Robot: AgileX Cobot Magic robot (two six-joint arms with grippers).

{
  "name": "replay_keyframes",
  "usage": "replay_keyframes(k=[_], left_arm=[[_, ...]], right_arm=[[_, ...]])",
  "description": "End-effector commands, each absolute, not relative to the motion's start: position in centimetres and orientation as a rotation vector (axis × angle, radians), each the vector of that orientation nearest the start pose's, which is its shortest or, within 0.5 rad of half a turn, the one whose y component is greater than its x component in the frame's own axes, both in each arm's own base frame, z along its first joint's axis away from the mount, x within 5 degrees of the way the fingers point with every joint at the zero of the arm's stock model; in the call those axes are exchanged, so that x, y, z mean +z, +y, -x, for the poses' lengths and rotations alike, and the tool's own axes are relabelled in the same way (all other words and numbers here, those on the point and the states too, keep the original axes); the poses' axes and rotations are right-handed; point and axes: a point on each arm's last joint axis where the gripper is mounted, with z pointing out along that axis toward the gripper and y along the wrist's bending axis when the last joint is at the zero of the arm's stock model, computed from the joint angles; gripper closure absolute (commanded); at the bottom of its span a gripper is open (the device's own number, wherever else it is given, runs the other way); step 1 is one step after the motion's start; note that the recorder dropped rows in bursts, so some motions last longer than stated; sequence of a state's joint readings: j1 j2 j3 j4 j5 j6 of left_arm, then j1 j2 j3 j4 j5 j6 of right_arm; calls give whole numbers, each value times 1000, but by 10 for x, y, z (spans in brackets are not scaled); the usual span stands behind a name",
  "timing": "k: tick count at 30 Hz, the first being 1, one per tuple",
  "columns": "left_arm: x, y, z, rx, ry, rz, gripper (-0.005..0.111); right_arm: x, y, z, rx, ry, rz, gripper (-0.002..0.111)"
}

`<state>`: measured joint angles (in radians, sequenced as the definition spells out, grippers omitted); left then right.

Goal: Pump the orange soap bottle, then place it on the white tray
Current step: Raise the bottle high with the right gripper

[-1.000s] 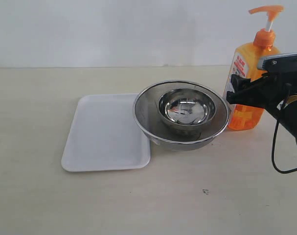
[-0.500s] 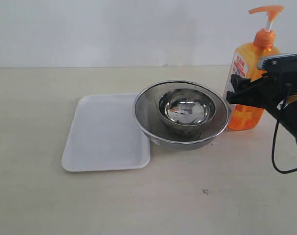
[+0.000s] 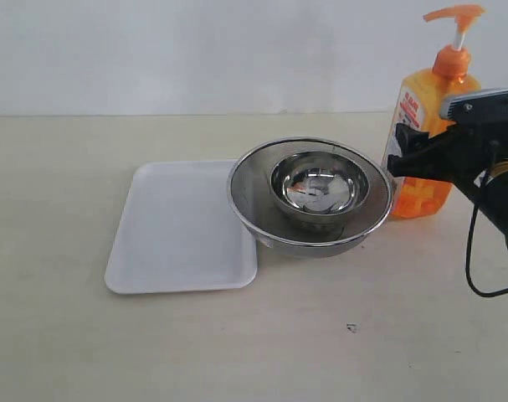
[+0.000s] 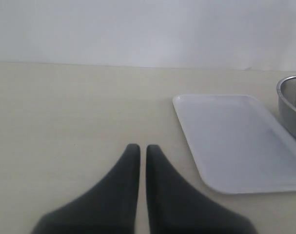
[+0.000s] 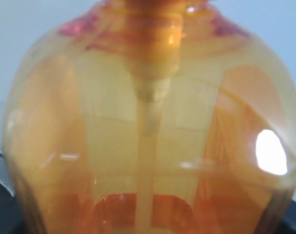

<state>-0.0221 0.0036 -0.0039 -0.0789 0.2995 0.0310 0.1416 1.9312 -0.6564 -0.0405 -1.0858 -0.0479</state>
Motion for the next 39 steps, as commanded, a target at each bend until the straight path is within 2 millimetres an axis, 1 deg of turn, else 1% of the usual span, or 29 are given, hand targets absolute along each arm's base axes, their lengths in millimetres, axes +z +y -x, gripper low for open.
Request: replay_keyframes(k=[1, 5, 7, 11, 17, 27, 33, 36, 39], left_arm=[[187, -3, -54, -71, 1777, 5, 102], [187, -3, -54, -71, 1777, 5, 102], [187, -3, -54, -71, 1777, 5, 102], [187, -3, -54, -71, 1777, 5, 102], [187, -3, -54, -71, 1777, 5, 102], [187, -3, -54, -71, 1777, 5, 102], [187, -3, -54, -71, 1777, 5, 102], [187, -3, -54, -71, 1777, 5, 102], [187, -3, -54, -71, 1777, 5, 102]], right_arm=[[159, 48, -338, 58, 1506, 164, 109], [161, 43, -339, 34, 1505, 107, 109], [170, 43, -338, 35, 1480, 103, 109], [199, 42, -332, 38, 1403, 92, 109], [224, 41, -323, 46, 1469, 96, 109], [252, 42, -322, 42, 1568, 119, 109], [271, 41, -319, 46, 1533, 115, 109], [278, 41, -316, 47, 1515, 113, 109], [280, 41, -314, 48, 1538, 116, 109]])
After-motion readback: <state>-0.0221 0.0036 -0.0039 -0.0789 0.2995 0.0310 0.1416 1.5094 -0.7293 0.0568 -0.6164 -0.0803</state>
